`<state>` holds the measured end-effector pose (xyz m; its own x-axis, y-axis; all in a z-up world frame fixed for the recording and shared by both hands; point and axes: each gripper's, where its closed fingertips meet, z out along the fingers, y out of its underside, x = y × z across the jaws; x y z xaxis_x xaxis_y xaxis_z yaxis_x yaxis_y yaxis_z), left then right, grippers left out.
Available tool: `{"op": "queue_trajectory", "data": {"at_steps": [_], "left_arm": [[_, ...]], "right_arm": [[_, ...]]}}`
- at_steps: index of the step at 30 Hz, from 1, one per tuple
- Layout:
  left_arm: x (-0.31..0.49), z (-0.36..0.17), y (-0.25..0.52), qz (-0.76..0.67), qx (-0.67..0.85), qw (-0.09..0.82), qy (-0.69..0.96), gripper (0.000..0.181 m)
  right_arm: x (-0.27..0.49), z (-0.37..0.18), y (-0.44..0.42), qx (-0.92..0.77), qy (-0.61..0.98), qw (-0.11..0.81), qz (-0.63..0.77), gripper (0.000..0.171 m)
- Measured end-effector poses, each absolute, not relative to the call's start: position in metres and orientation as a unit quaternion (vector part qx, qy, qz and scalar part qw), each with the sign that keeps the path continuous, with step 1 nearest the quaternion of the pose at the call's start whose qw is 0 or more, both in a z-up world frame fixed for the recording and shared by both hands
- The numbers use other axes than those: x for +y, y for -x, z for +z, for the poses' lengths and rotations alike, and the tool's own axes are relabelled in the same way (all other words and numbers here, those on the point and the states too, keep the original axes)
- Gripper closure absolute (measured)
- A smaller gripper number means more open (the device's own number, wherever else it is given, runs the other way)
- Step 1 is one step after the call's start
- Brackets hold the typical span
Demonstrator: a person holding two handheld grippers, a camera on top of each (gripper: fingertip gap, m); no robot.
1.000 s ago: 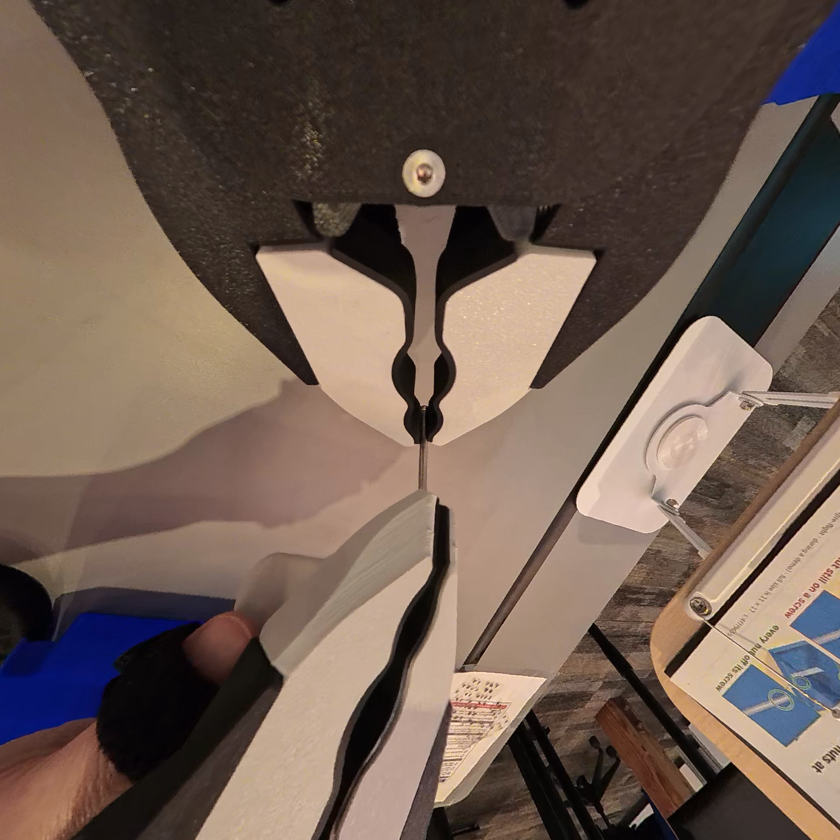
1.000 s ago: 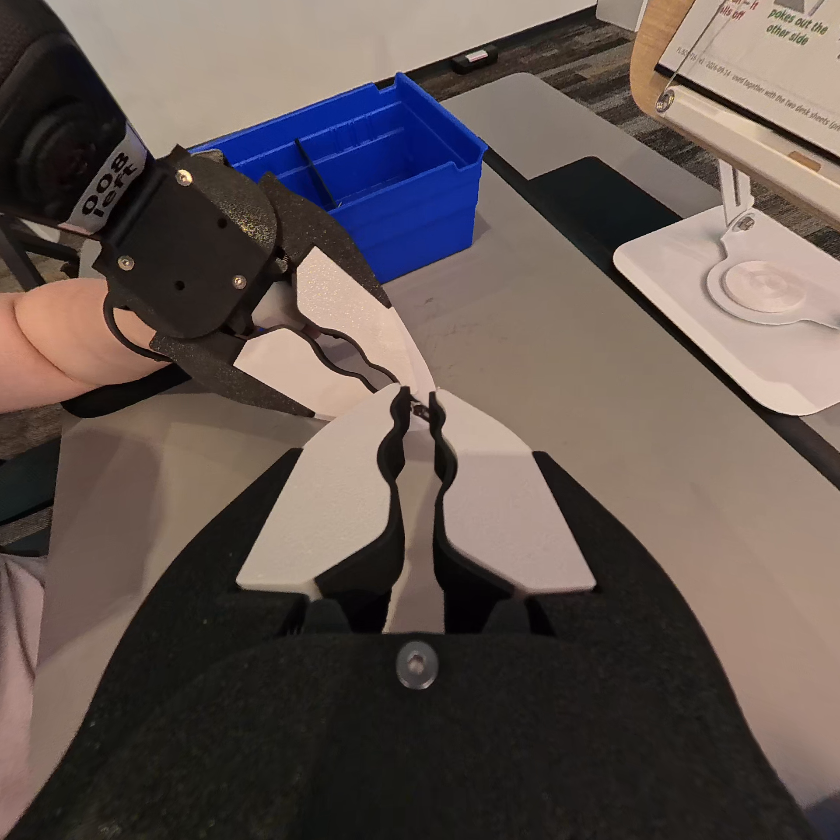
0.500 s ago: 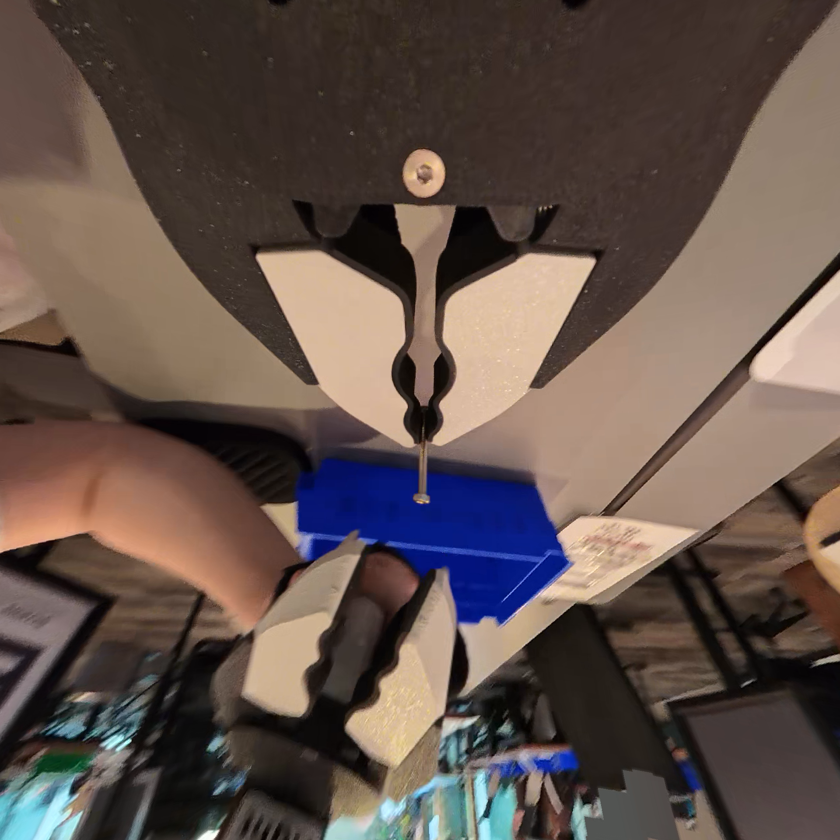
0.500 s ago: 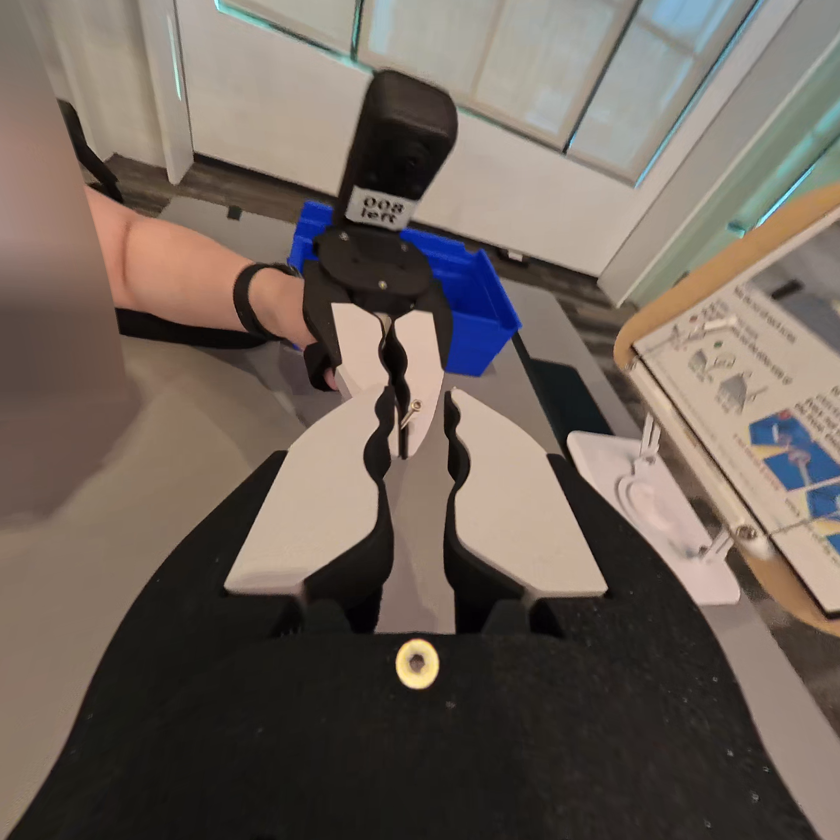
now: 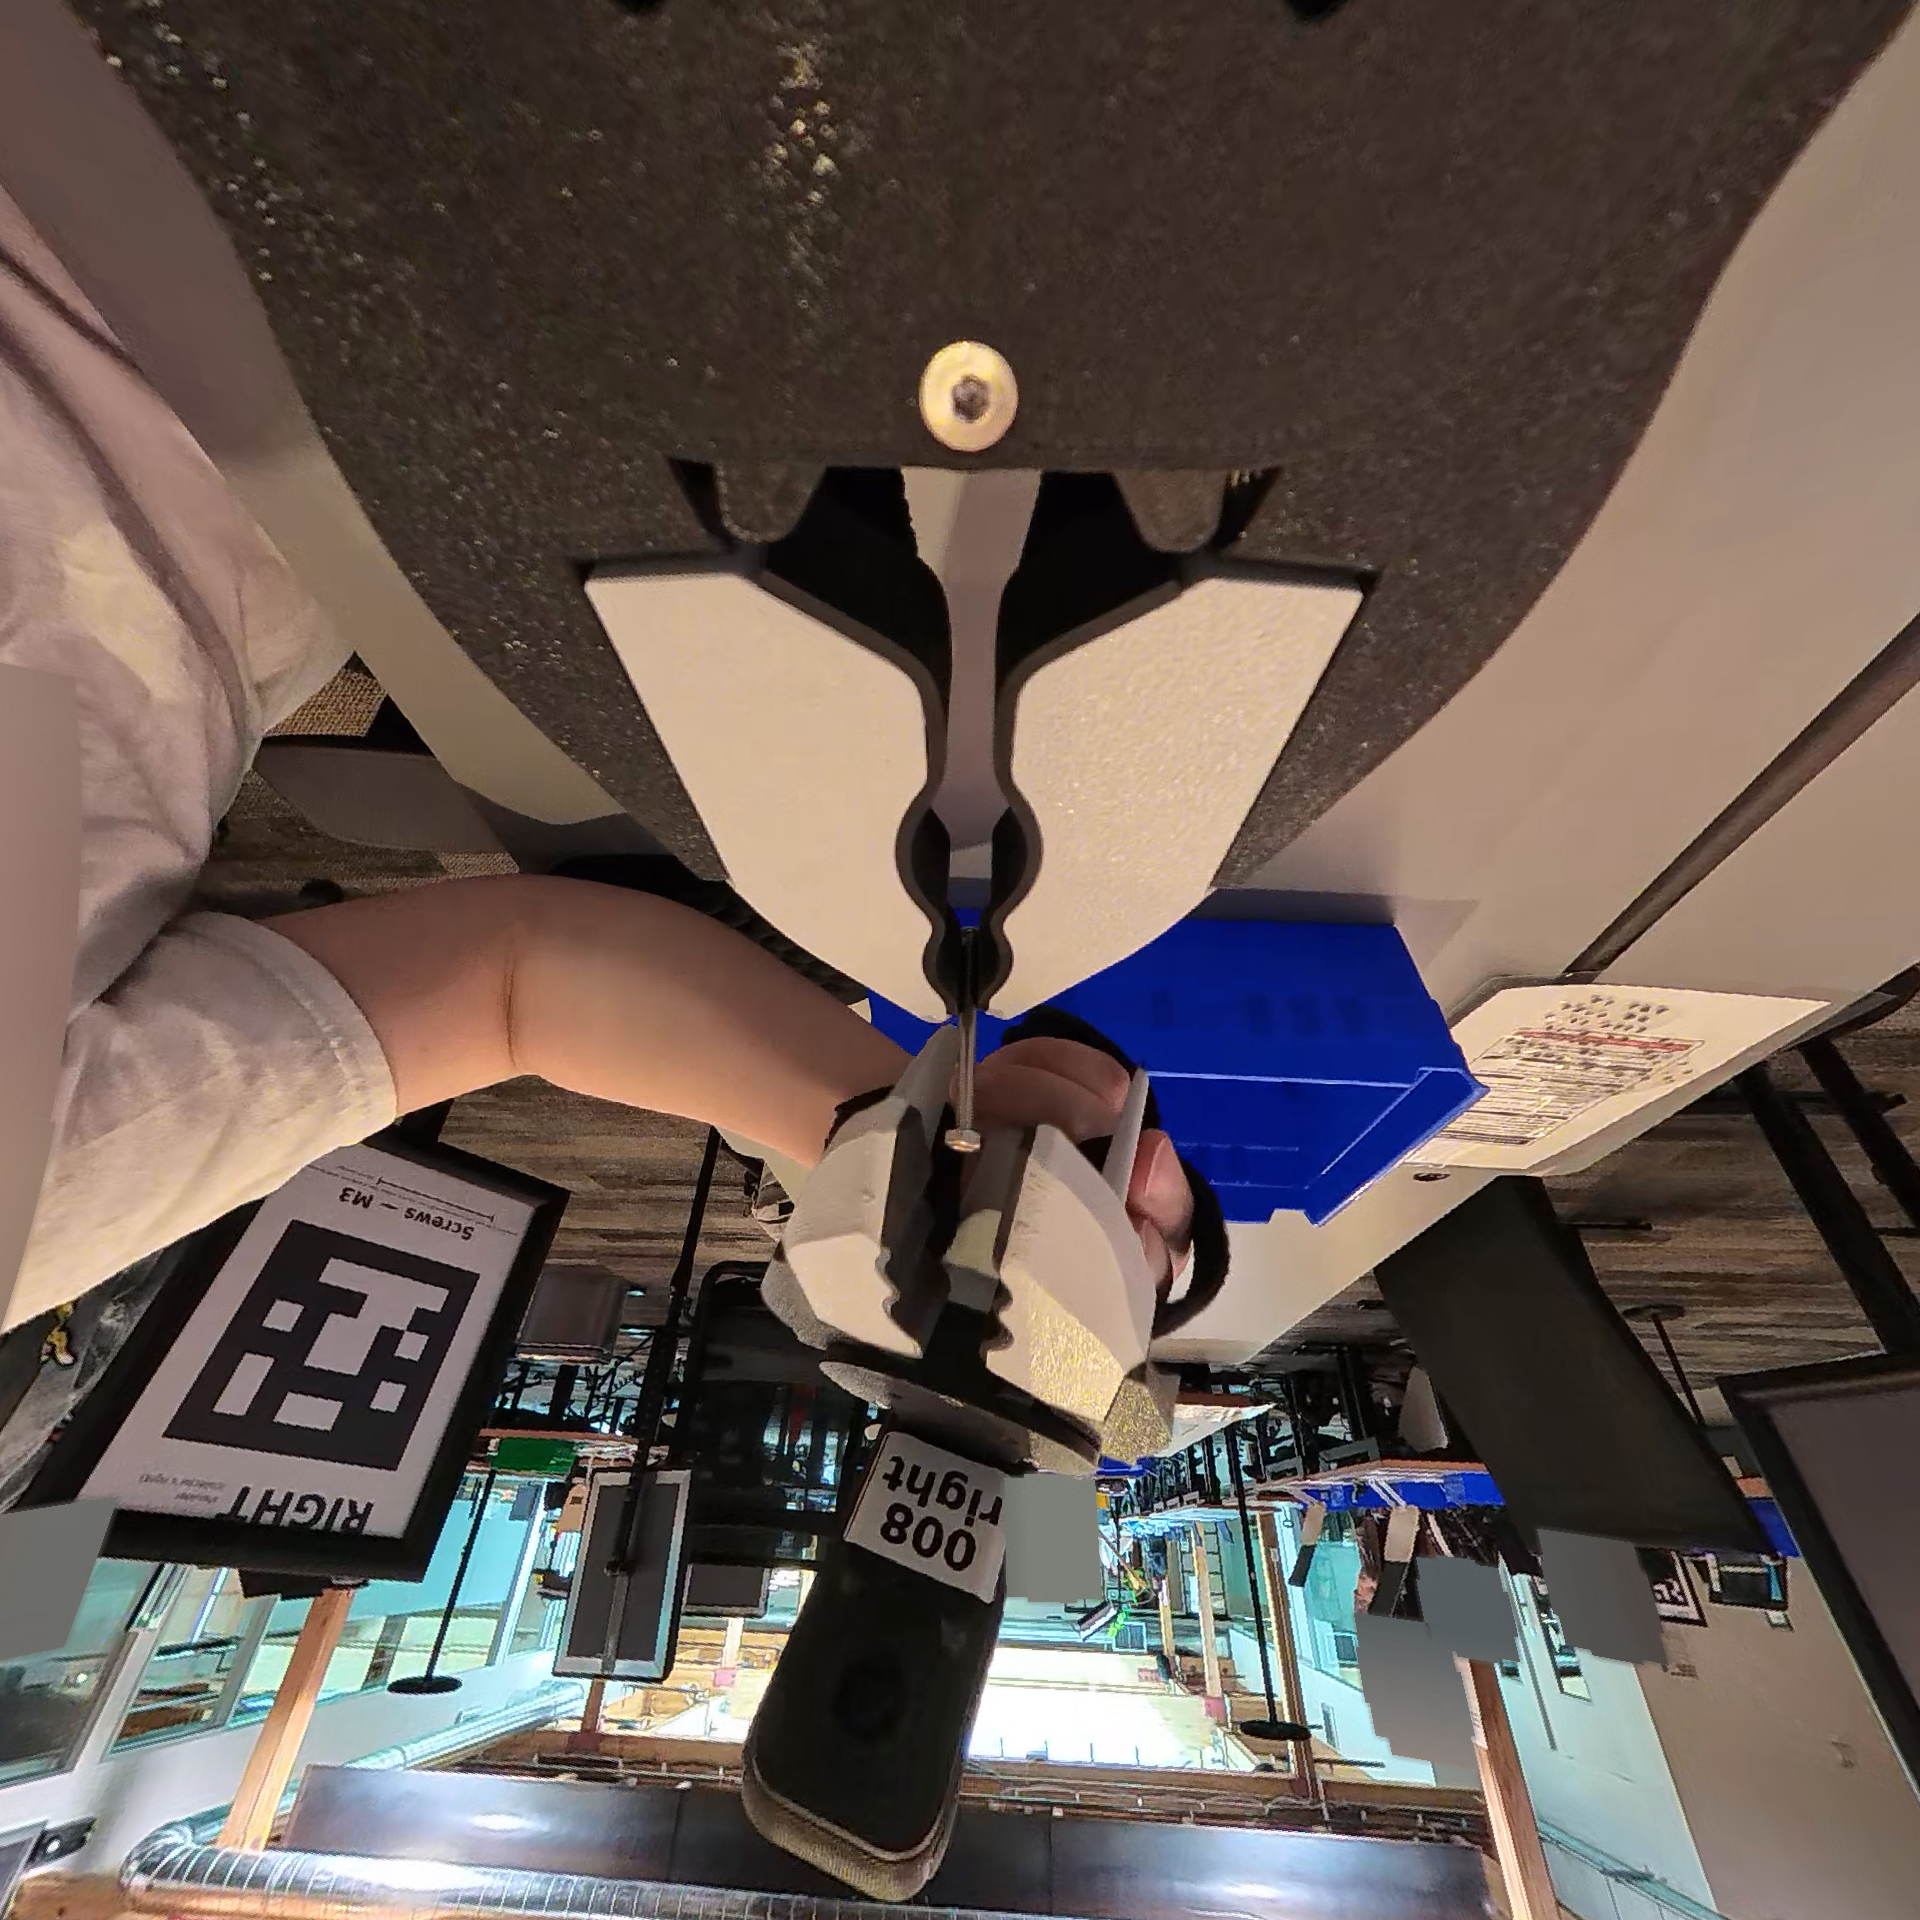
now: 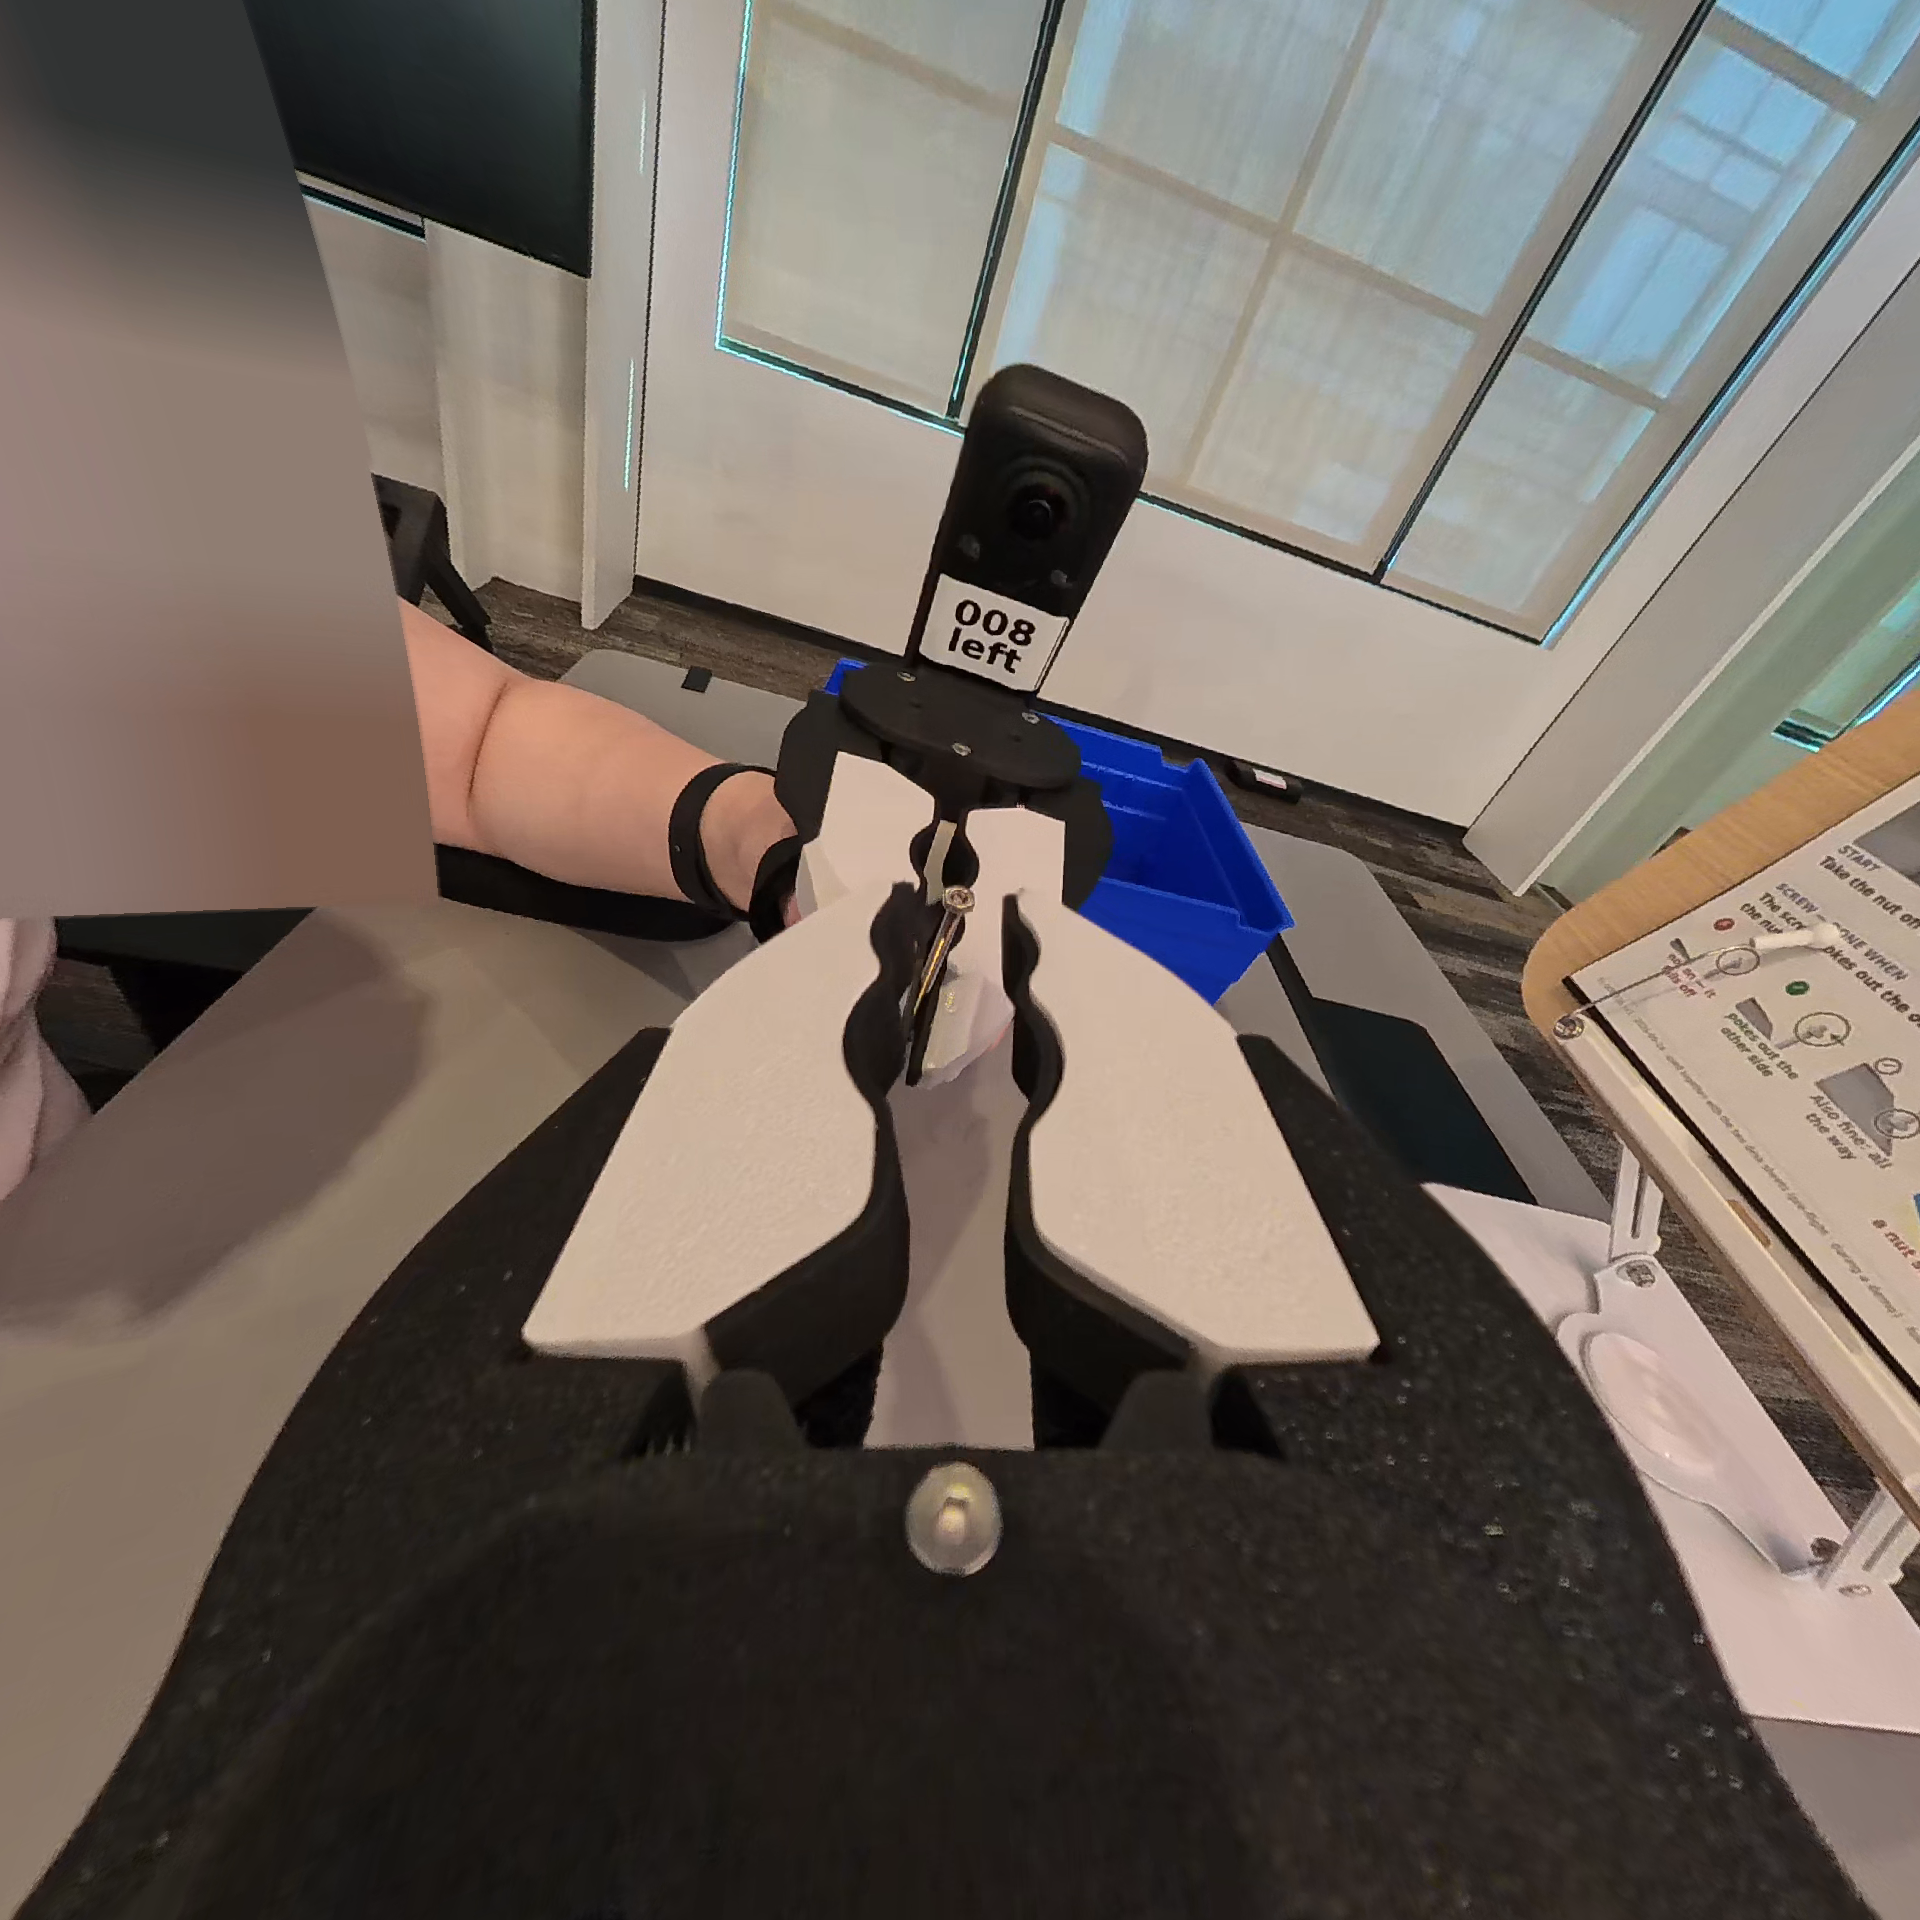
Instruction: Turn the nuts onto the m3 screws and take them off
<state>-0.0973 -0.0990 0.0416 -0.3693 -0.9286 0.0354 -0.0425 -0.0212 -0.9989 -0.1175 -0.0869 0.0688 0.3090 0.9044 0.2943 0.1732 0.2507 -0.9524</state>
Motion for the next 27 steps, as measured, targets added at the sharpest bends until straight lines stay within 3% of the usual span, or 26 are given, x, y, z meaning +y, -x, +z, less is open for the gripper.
{"op": "queue_trajectory", "data": {"at_steps": [27], "left_arm": [[-0.1011,0.0384,0.0961,-0.568,0.599,0.379,0.418,0.18]], "right_arm": [[-0.0883,0.0647,0.1173,-0.512,0.537,0.594,0.311,0.166]]}}
